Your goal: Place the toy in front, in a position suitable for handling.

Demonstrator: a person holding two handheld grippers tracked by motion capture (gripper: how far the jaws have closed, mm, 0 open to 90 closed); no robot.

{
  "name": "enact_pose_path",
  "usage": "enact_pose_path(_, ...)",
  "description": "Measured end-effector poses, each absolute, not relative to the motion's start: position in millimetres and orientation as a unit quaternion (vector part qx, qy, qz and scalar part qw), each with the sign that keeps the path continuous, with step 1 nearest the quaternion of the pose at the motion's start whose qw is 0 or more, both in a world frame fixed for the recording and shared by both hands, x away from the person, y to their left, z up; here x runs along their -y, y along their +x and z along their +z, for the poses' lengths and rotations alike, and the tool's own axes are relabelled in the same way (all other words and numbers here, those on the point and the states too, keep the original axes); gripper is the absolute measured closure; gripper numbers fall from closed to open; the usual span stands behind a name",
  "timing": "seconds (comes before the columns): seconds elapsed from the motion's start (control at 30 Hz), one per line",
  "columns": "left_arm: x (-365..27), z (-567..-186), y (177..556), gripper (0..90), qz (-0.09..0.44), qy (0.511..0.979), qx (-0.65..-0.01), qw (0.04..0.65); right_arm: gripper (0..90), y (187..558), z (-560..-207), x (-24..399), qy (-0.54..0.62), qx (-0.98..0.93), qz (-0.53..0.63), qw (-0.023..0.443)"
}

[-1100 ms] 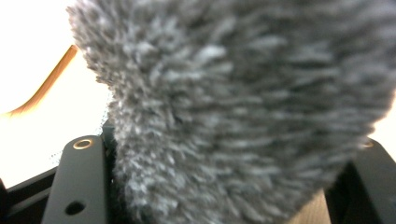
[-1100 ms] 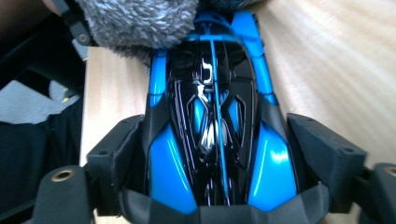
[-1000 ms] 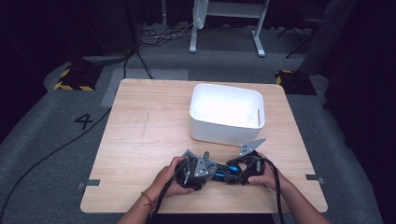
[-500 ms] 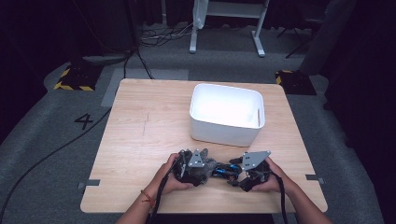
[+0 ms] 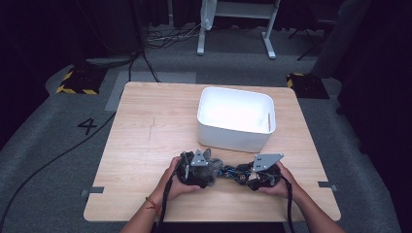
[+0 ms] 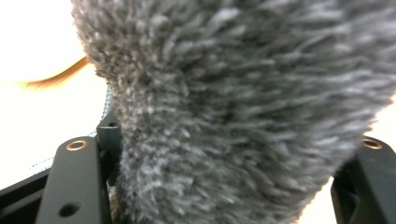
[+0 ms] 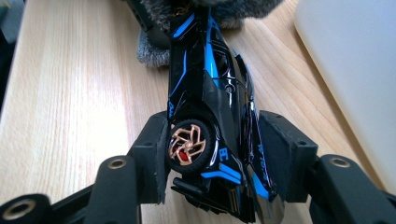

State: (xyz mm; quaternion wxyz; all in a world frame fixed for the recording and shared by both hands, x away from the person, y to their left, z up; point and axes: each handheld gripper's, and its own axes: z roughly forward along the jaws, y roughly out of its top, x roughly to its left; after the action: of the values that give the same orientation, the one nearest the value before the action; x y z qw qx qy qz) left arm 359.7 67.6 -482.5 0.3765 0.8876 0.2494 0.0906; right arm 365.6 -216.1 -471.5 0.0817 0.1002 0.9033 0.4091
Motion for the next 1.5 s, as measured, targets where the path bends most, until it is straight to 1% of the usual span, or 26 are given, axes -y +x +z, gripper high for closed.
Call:
enact_pose_path(0.13, -74, -481, 361, 27.7, 0.094, 0.881, -0.263, 0.383, 47.2, 368, -471, 216, 0.107, -0.902, 0.411, 0.076)
enact_pose_path(0.2, -77, -480, 360, 24.6, 0.098, 0.880, -0.265, 0.383, 46.6, 373, -472, 218, 0.130, -0.896, 0.422, 0.054)
enact_pose_path(0.27, -79, -481, 360, 24.9, 0.105, 0.880, -0.270, 0.377, 45.5, 378, -474, 222, 0.155, -0.889, 0.430, 0.033)
enact_pose_path(0.3, -79, -481, 360, 26.5, 0.109, 0.880, -0.273, 0.374, 44.7, 380, -474, 224, 0.162, -0.886, 0.433, 0.036)
enact_pose_path(0.33, -79, -482, 360, 29.3, 0.113, 0.879, -0.277, 0.371, 46.4, 382, -473, 226, 0.176, -0.883, 0.431, 0.056)
enact_pose_path(0.4, -80, -482, 360, 30.3, 0.111, 0.877, -0.279, 0.374, 47.4, 383, -474, 227, 0.178, -0.885, 0.428, 0.054)
enact_pose_path(0.43, -80, -483, 360, 31.0, 0.112, 0.877, -0.280, 0.373, 51.2, 384, -476, 228, 0.173, -0.888, 0.423, 0.048)
enact_pose_path(0.5, -81, -482, 360, 30.6, 0.111, 0.876, -0.282, 0.375, 53.5, 384, -481, 226, 0.170, -0.896, 0.405, 0.056)
enact_pose_path(0.53, -82, -481, 360, 29.1, 0.111, 0.874, -0.280, 0.380, 54.8, 383, -483, 225, 0.170, -0.899, 0.398, 0.062)
enact_pose_path(0.57, -82, -481, 360, 25.6, 0.108, 0.873, -0.282, 0.384, 56.6, 383, -486, 223, 0.170, -0.899, 0.398, 0.067)
enact_pose_path(0.63, -83, -478, 359, 21.2, 0.110, 0.873, -0.279, 0.385, 57.1, 384, -487, 221, 0.170, -0.898, 0.400, 0.071)
enact_pose_path(0.67, -83, -477, 358, 17.5, 0.111, 0.872, -0.281, 0.386, 57.2, 384, -488, 221, 0.171, -0.897, 0.400, 0.073)
enact_pose_path(0.7, -84, -475, 356, 16.4, 0.112, 0.871, -0.279, 0.387, 57.8, 384, -489, 220, 0.170, -0.897, 0.401, 0.073)
enact_pose_path(0.8, -86, -468, 352, 15.6, 0.130, 0.865, -0.279, 0.396, 58.0, 384, -489, 220, 0.169, -0.897, 0.401, 0.079)
enact_pose_path(0.83, -88, -462, 351, 15.6, 0.144, 0.860, -0.282, 0.400, 58.2, 383, -489, 220, 0.166, -0.898, 0.399, 0.086)
enact_pose_path(0.97, -92, -456, 350, 15.4, 0.150, 0.854, -0.294, 0.402, 58.3, 382, -490, 220, 0.165, -0.898, 0.398, 0.088)
enact_pose_path(1.0, -91, -455, 350, 15.5, 0.150, 0.857, -0.292, 0.397, 58.3, 382, -489, 220, 0.163, -0.899, 0.398, 0.088)
enact_pose_path(1.1, -84, -459, 348, 15.5, 0.153, 0.876, -0.292, 0.352, 58.2, 382, -489, 220, 0.160, -0.901, 0.394, 0.089)
enact_pose_path(1.13, -79, -463, 348, 15.5, 0.162, 0.884, -0.294, 0.327, 58.2, 382, -489, 221, 0.161, -0.900, 0.395, 0.088)
enact_pose_path(1.27, -69, -470, 348, 15.8, 0.180, 0.899, -0.282, 0.282, 58.2, 382, -489, 221, 0.161, -0.901, 0.394, 0.087)
enact_pose_path(1.33, -64, -471, 346, 15.8, 0.190, 0.907, -0.281, 0.249, 58.1, 382, -489, 221, 0.163, -0.900, 0.395, 0.086)
enact_pose_path(1.37, -64, -471, 346, 15.9, 0.187, 0.910, -0.279, 0.243, 58.1, 382, -489, 221, 0.163, -0.900, 0.395, 0.085)
enact_pose_path(1.5, -68, -472, 345, 15.9, 0.142, 0.919, -0.282, 0.236, 58.0, 383, -490, 222, 0.165, -0.901, 0.393, 0.082)
